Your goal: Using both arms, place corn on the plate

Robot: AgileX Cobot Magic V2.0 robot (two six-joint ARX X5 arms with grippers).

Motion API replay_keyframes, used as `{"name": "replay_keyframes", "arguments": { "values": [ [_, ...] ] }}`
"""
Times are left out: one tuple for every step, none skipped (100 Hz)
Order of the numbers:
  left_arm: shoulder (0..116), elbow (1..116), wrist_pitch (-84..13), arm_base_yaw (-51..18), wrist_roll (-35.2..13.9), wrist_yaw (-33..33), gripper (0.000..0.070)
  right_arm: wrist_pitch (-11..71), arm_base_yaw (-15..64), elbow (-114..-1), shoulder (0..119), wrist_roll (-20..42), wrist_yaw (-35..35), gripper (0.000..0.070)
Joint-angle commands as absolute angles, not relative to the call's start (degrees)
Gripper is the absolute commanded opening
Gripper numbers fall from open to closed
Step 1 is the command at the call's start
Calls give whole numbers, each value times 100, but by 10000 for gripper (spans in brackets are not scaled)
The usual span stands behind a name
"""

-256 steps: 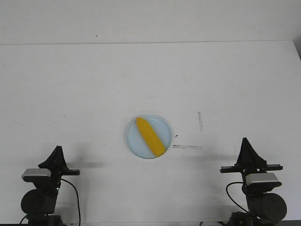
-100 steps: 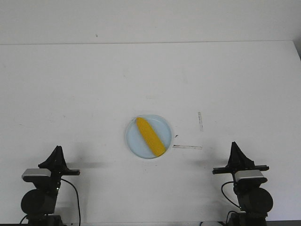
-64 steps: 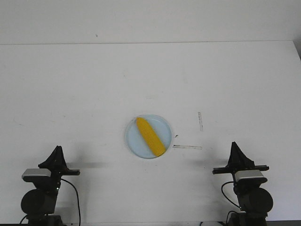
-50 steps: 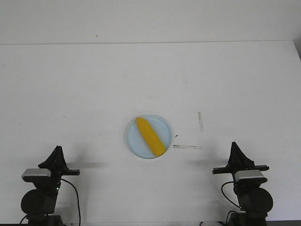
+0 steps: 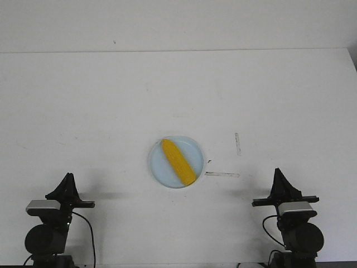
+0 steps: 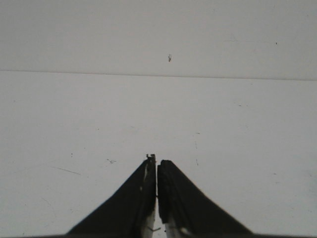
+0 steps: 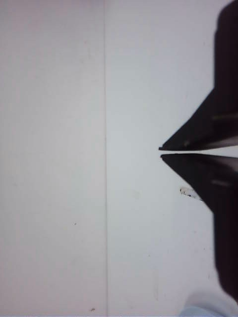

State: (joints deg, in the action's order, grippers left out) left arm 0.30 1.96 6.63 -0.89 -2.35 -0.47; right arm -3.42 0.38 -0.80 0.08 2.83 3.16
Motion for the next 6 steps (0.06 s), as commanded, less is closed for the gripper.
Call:
{"name": "replay_keyframes", "arguments": {
  "values": [
    [19,78,735,-82,-239,-40,1,-419,47,-73,8,294,303,9],
    [19,78,735,-82,-239,-40,1,-419,47,-73,8,292,303,9],
    [19,78,735,-82,-239,-40,1,-419,47,-73,8,292,303,9],
    [19,78,735,-82,-239,-40,1,-419,47,-73,8,292,303,9],
    [19,78,735,-82,-239,-40,1,-419,47,-73,8,292,303,9],
    [19,78,735,-82,-239,-40,1,-419,47,-73,8,292,301,9]
  ]
}}
